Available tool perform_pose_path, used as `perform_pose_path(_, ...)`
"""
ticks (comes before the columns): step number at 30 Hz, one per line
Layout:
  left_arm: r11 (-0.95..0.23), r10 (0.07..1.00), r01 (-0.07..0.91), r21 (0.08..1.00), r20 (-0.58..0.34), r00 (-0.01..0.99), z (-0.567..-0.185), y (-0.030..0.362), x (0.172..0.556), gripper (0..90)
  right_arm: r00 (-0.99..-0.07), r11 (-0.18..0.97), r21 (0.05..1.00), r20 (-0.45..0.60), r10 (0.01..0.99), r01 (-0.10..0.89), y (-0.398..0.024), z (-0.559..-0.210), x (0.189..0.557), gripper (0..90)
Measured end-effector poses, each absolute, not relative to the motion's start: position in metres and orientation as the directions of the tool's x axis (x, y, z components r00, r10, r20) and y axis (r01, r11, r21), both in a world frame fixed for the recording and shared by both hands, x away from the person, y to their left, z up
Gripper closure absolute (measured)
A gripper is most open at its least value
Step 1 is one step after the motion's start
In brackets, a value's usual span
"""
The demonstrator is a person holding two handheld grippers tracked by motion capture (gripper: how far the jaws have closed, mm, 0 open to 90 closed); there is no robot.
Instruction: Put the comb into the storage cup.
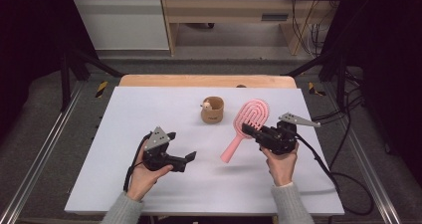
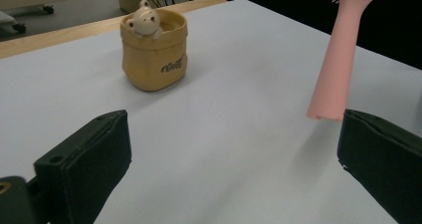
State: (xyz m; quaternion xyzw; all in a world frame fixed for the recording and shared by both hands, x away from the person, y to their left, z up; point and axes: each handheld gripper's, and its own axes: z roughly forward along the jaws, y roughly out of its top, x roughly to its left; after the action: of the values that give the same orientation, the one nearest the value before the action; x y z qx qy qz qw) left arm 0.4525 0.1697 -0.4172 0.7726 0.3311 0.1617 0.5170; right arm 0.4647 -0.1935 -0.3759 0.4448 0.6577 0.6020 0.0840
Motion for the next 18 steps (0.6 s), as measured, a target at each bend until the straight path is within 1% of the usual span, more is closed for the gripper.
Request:
perform_pose_path(7, -0.238, 0.689, 0.342, 0.909, -0.09, 0.719, -0.425, 0.192, 0.452, 0.6, -0.59, -0.108, 0.874, 0.407, 0.697, 0.474, -0.194, -0.372, 0.467, 66.1)
perform_pose_path(18, -0.231, 0.744, 0.35, 0.908, -0.067, 0.665, -0.436, 0.225, 0.449, 0.6, -0.597, -0.095, 0.887, 0.379, 0.707, 0.451, -0.193, -0.363, 0.472, 66.1)
